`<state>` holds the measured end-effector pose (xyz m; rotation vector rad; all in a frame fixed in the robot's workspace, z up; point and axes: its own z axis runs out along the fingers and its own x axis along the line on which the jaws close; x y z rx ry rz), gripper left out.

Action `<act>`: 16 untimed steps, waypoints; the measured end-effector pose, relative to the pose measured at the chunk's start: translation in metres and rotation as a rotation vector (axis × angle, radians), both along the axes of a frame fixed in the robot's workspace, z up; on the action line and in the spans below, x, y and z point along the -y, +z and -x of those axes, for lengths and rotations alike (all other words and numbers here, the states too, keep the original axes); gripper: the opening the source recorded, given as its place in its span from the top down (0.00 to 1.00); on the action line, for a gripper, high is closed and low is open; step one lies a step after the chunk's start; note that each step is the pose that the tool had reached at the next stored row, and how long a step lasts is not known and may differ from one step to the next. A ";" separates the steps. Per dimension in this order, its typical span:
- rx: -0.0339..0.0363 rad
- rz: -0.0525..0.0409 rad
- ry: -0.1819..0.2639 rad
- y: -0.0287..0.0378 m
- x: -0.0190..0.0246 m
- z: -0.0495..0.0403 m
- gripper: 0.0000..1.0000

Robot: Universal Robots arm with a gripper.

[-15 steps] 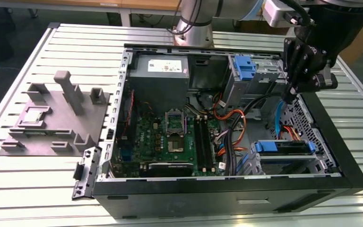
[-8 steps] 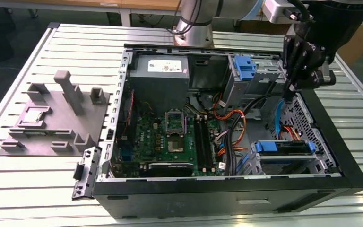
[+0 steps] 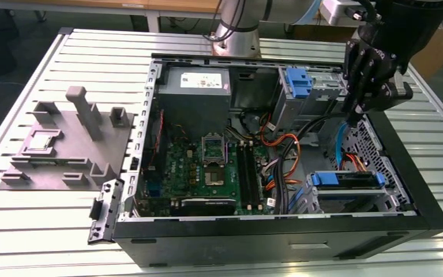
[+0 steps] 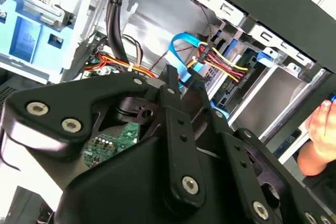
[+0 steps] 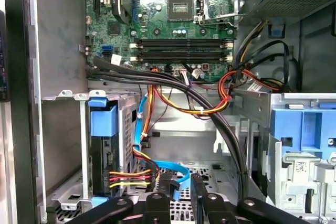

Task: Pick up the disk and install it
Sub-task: 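Insert the second disk wire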

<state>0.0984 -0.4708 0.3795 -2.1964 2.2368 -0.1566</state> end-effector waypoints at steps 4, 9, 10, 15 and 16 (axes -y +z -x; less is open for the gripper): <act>0.0000 0.0419 -0.001 -0.0011 -0.0014 -0.0006 0.70; 0.0000 0.0748 -0.002 -0.0050 -0.0022 -0.0016 0.70; 0.0001 0.0768 -0.002 -0.0064 -0.0022 -0.0016 0.70; 0.0046 0.1062 -0.004 -0.0125 -0.0022 -0.0020 0.70; 0.0055 0.1115 -0.004 -0.0134 -0.0022 -0.0021 0.70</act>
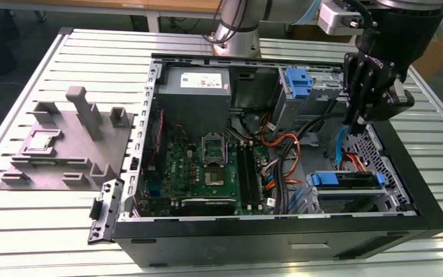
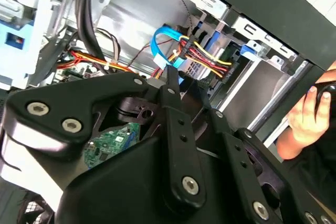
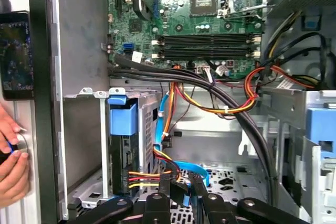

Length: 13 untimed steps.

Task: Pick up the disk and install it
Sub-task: 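Insert the second disk wire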

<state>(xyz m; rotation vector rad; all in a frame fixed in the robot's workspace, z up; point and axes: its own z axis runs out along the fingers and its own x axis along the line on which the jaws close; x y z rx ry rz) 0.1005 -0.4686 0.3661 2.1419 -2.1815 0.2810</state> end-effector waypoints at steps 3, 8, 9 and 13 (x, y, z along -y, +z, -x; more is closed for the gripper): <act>0.0026 0.0158 -0.001 -0.0026 0.0000 -0.0001 0.78; 0.0071 0.0361 -0.001 -0.0075 0.0000 -0.0002 0.84; 0.0075 0.0383 -0.001 -0.0078 0.0000 -0.0002 0.84; 0.0076 0.0404 -0.001 -0.0079 0.0000 -0.0003 0.83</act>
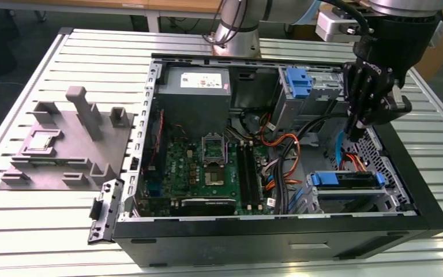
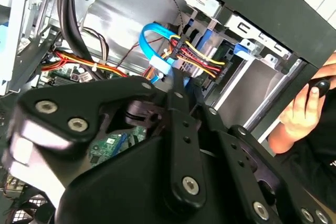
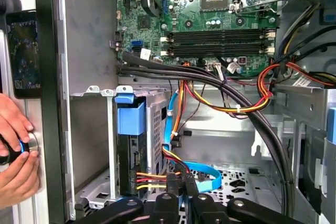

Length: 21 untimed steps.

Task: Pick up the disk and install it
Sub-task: 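Insert the second disk wire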

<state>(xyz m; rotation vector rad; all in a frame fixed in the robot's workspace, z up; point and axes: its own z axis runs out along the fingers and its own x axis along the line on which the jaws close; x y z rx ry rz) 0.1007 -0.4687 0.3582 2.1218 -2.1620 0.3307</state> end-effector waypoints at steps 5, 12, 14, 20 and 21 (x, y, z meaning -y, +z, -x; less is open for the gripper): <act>0.0000 0.0039 0.000 -0.0058 0.0009 0.0000 0.76; 0.0001 0.0041 0.000 -0.0151 0.0087 0.0020 0.84; 0.0010 0.0036 0.000 -0.0153 0.0102 0.0088 0.84; 0.0071 -0.0014 0.000 -0.0158 0.0184 0.0202 0.84; 0.0071 -0.0048 0.000 -0.0161 0.0211 0.0202 0.84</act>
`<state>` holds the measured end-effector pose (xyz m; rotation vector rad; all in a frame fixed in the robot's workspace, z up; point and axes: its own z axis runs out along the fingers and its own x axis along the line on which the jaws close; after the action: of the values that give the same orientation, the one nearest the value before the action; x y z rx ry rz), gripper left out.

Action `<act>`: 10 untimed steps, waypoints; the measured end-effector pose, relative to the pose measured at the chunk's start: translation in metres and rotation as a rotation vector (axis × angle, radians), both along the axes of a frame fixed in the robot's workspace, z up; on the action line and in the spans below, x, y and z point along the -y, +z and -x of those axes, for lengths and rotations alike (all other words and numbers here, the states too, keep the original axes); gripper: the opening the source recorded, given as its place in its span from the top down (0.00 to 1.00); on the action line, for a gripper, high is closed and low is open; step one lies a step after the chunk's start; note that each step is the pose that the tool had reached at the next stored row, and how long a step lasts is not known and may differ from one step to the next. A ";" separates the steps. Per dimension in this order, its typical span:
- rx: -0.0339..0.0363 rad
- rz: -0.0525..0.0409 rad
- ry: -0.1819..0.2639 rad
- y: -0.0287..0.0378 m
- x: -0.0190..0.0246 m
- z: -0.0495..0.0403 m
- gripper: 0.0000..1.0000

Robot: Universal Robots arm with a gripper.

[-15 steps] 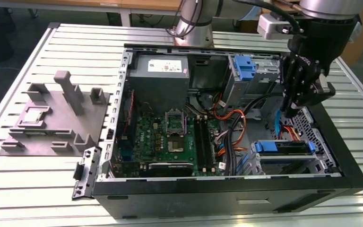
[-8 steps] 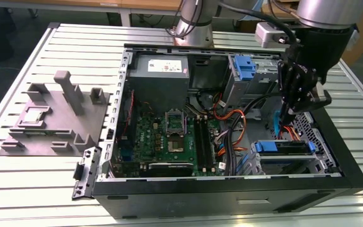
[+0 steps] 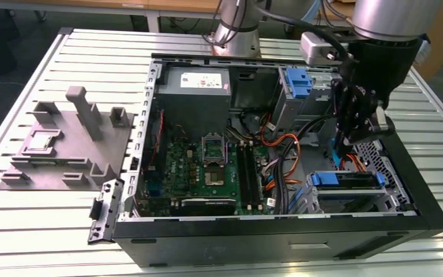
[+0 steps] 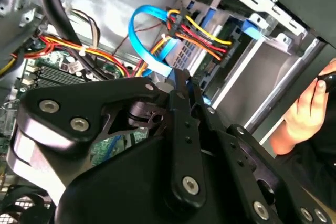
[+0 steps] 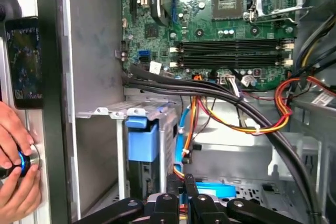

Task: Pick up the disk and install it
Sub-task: 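Insert the second disk wire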

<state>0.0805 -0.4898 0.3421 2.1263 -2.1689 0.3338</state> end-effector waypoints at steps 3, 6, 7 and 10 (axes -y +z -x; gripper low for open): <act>0.0001 -0.0151 0.000 -0.0007 0.0074 0.0000 0.84; 0.0003 -0.0494 0.000 -0.0011 0.0129 0.0000 0.84; 0.0005 -0.0671 0.000 -0.0011 0.0139 0.0000 0.84; 0.0015 -0.1162 0.000 -0.0012 0.0163 0.0000 0.84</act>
<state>0.0804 -0.5061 0.3409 2.1851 -2.2413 0.2144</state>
